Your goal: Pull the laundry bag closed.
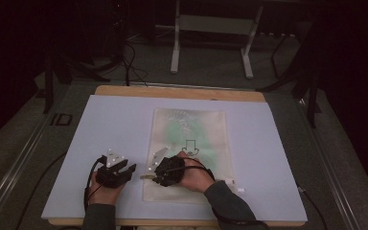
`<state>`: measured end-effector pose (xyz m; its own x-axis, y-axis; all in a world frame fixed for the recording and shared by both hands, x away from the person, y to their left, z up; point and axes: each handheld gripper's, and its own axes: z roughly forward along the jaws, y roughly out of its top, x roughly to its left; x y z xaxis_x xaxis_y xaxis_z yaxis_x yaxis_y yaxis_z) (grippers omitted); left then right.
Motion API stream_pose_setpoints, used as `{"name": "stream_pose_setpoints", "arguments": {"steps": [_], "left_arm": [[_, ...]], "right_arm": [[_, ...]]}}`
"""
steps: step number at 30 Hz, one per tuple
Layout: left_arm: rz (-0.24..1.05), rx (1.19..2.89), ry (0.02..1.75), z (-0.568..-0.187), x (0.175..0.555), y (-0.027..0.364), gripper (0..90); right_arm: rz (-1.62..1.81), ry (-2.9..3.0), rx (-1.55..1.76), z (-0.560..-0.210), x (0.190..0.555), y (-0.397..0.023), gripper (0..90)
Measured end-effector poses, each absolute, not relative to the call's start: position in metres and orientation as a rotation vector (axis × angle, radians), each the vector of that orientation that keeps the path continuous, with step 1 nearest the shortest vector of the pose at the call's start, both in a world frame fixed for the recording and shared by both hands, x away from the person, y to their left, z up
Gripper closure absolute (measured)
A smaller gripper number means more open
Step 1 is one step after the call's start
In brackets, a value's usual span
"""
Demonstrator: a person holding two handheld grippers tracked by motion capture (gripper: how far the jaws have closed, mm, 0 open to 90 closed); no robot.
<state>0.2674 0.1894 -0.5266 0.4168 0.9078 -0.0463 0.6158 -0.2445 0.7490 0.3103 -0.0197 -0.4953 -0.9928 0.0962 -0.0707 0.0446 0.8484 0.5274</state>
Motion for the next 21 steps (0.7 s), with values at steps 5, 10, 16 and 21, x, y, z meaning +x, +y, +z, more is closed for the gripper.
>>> {"name": "stream_pose_setpoints", "arguments": {"steps": [5, 10, 16, 21], "left_arm": [[0.528, 1.963, 1.293, -0.526, 0.267, 0.19, 59.3], [0.526, 1.954, 1.301, -0.526, 0.267, 0.192, 59.3], [0.529, 1.942, 1.312, -0.526, 0.267, 0.195, 59.3], [0.531, 1.937, 1.317, -0.525, 0.267, 0.196, 59.3]], "right_arm": [[0.835, 2.932, 0.099, -0.496, 0.31, -0.012, 74.7], [0.832, 2.945, 0.08, -0.499, 0.31, -0.002, 78.5], [0.844, 2.947, 0.087, -0.502, 0.312, 0.007, 77.5], [0.857, 2.946, 0.09, -0.503, 0.314, 0.014, 77.6]]}}
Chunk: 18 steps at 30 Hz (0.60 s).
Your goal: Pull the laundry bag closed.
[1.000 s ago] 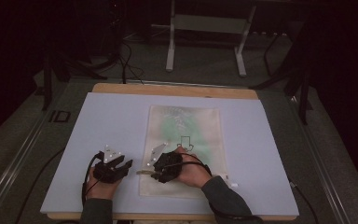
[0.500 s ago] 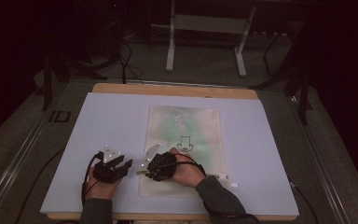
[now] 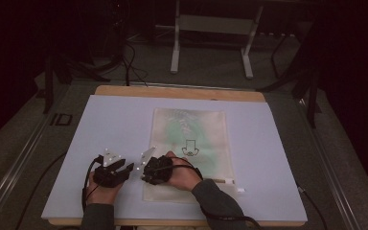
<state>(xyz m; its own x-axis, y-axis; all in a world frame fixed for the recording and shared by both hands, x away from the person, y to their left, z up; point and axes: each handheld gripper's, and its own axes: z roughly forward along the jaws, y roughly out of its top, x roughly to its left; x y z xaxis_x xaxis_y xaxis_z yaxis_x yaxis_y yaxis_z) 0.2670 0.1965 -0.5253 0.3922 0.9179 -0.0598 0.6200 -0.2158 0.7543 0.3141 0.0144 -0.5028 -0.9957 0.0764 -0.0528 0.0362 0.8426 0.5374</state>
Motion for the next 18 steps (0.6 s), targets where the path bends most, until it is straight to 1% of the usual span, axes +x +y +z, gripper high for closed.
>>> {"name": "stream_pose_setpoints", "arguments": {"steps": [5, 13, 16, 18], "left_arm": [[0.531, 1.929, 1.324, -0.525, 0.267, 0.198, 59.3], [0.527, 1.927, 1.335, -0.526, 0.267, 0.2, 59.2], [0.529, 1.93, 1.332, -0.525, 0.267, 0.2, 59.3], [0.528, 1.928, 1.333, -0.525, 0.267, 0.2, 59.2]], "right_arm": [[0.87, 2.947, 0.092, -0.501, 0.316, 0.018, 76.6], [0.837, 2.95, 0.096, -0.51, 0.317, 0.027, 76.3], [0.829, 2.939, 0.112, -0.511, 0.319, 0.029, 74.3], [0.825, 2.946, 0.123, -0.512, 0.32, 0.031, 75.3]]}}
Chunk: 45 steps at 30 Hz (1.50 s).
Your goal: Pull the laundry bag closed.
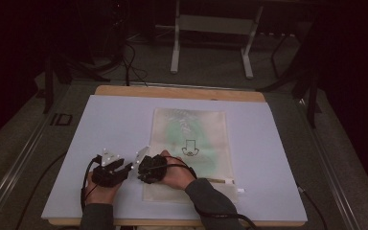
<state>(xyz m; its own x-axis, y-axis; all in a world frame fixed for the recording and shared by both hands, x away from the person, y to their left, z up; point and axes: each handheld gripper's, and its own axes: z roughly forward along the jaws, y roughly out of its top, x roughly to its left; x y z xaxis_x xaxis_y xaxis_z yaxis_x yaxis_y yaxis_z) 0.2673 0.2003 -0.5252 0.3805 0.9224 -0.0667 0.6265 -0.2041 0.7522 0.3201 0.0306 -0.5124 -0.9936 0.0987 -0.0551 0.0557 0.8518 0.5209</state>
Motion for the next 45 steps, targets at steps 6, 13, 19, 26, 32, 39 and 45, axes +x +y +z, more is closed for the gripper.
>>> {"name": "stream_pose_setpoints", "arguments": {"steps": [6, 13, 19, 26, 32, 39, 45], "left_arm": [[0.525, 1.929, 1.335, -0.526, 0.267, 0.2, 59.1], [0.526, 1.93, 1.332, -0.526, 0.267, 0.198, 59.1], [0.531, 1.928, 1.333, -0.525, 0.267, 0.2, 59.1], [0.533, 1.928, 1.331, -0.525, 0.267, 0.199, 59.1], [0.532, 1.932, 1.328, -0.525, 0.267, 0.198, 59.1], [0.53, 1.93, 1.328, -0.525, 0.267, 0.198, 59.1], [0.527, 1.946, 1.312, -0.526, 0.267, 0.194, 59.2]], "right_arm": [[0.843, 2.963, 0.111, -0.517, 0.32, 0.032, 80.3], [0.841, 2.971, 0.074, -0.516, 0.317, 0.03, 80.9], [0.859, 2.992, 0.057, -0.515, 0.312, 0.027, 81.2], [0.938, 2.968, 0.088, -0.509, 0.312, 0.02, 81.3], [0.989, 2.945, 0.106, -0.503, 0.312, 0.013, 81.3], [1.007, 2.93, 0.114, -0.499, 0.31, 0.002, 81.3], [0.954, 2.929, 0.101, -0.499, 0.306, -0.011, 81.2]]}}
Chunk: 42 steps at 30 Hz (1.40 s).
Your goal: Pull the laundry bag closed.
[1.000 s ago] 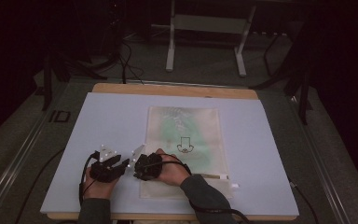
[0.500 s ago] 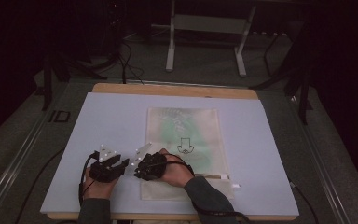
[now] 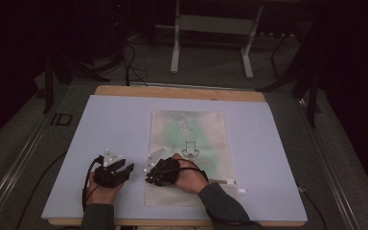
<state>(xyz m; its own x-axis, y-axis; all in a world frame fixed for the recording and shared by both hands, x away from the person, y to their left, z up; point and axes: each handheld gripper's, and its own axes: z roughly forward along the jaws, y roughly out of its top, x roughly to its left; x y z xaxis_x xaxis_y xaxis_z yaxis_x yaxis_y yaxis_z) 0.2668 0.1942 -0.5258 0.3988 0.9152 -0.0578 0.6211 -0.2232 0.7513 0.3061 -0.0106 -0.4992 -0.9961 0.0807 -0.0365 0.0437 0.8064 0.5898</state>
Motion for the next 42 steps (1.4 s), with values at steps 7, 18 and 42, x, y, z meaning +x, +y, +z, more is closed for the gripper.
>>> {"name": "stream_pose_setpoints", "arguments": {"steps": [7, 18, 42], "left_arm": [[0.498, 1.941, 1.294, -0.526, 0.267, 0.193, 59.8], [0.486, 1.949, 1.271, -0.526, 0.267, 0.19, 60.6], [0.354, 1.995, 1.145, -0.527, 0.266, 0.175, 88.9]], "right_arm": [[0.93, 2.957, 0.129, -0.507, 0.31, -0.017, 80.6], [0.875, 2.989, 0.128, -0.513, 0.312, -0.011, 80.4], [0.862, 2.979, 0.095, -0.516, 0.309, -0.012, 81.7]]}}
